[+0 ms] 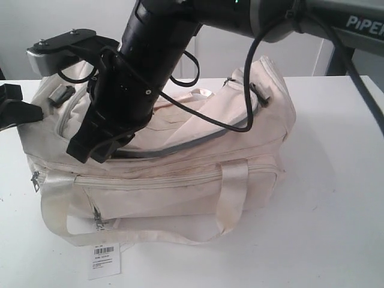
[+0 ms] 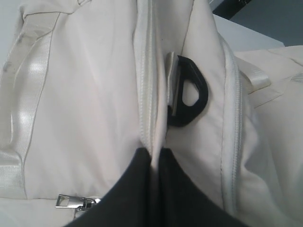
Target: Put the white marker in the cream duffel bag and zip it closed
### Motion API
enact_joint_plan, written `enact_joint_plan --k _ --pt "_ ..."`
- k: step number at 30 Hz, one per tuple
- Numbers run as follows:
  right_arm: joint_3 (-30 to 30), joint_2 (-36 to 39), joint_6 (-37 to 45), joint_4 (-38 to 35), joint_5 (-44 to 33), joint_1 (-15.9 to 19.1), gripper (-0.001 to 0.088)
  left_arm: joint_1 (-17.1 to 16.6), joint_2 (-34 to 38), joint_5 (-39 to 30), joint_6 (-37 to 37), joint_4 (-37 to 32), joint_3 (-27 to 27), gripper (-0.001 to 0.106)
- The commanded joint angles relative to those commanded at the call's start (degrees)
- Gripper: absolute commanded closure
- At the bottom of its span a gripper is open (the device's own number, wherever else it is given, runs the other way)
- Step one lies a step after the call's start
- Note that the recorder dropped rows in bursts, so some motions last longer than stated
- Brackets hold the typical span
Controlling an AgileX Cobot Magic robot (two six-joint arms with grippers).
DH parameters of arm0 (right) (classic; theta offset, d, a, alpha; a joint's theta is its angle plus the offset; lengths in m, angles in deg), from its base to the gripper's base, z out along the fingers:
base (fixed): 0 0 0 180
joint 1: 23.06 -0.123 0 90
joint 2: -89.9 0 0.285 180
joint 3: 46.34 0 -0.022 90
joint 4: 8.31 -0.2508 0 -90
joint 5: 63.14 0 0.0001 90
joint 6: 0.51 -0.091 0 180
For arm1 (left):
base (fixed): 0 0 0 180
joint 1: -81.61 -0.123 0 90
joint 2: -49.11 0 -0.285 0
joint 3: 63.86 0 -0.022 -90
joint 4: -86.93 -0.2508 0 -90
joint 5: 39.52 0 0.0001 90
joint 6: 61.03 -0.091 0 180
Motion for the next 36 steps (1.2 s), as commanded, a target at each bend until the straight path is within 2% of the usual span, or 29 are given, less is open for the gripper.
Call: enact_joint_plan --k 12,24,30,36 --pt "0.0 -3.8 0.0 3.2 0.0 0.0 0.0868 0.0 0.0 0.0 0.0 0.0 0.0 0.105" --pt "0.0 -4.0 0.0 5.3 0.0 0.0 0.0868 0.0 0.0 0.6 -0.3 0.0 0.0 0.105" --pt "-1.1 -4.0 -0.1 13.4 0.0 0.0 0.0868 0.0 0.0 1.9 -0.3 0.0 0.0 0.105" --pt "-1.9 -4.1 -0.1 12.9 0.0 0.0 0.0868 0.0 0.0 2.4 -0.3 0.5 0.0 0.105"
